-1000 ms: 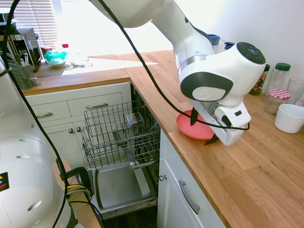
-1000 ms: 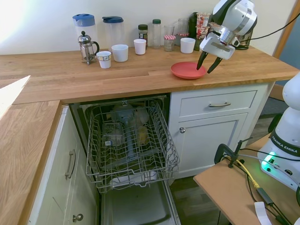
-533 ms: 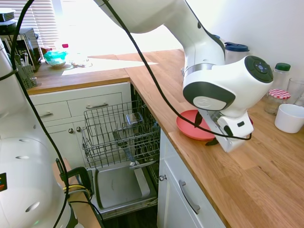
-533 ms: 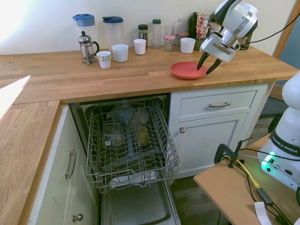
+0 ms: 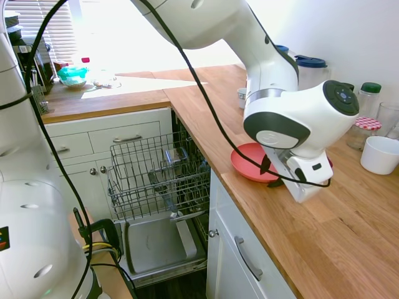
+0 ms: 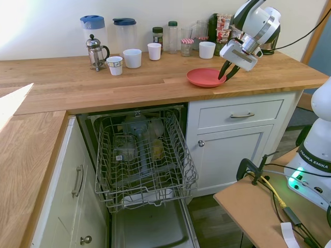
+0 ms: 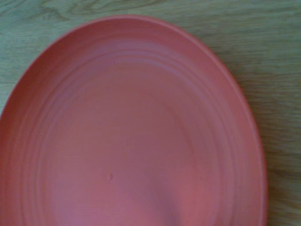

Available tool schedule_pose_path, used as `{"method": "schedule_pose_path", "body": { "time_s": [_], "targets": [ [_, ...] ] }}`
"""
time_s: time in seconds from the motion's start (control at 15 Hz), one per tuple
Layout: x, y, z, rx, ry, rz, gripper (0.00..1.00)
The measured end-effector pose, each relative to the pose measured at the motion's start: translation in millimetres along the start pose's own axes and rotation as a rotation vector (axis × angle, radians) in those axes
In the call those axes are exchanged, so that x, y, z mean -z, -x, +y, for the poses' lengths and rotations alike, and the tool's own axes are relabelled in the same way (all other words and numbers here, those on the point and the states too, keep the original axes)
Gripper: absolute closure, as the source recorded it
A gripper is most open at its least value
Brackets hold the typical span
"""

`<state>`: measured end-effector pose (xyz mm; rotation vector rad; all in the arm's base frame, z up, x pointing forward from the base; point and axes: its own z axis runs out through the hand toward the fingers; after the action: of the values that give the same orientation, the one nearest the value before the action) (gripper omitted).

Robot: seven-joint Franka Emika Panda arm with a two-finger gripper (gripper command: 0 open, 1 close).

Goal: Put the plate in the dishwasher

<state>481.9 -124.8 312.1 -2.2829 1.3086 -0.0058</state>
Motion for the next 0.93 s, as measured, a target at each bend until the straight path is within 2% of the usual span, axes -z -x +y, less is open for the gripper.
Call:
{"method": "schedule_pose_path", "body": {
  "time_s": [0.6,0.73,0.93],
  "targets": [
    [1.6,-9.8,-4.2,-0.003,-0.039,-0.007,1.00],
    [2.0,0.9,-25.6,0.036,-0.045,-0.018,1.00],
    [3.4,44.6,-77.3,0.107,-0.019,-0.017,1.00]
  ]
}}
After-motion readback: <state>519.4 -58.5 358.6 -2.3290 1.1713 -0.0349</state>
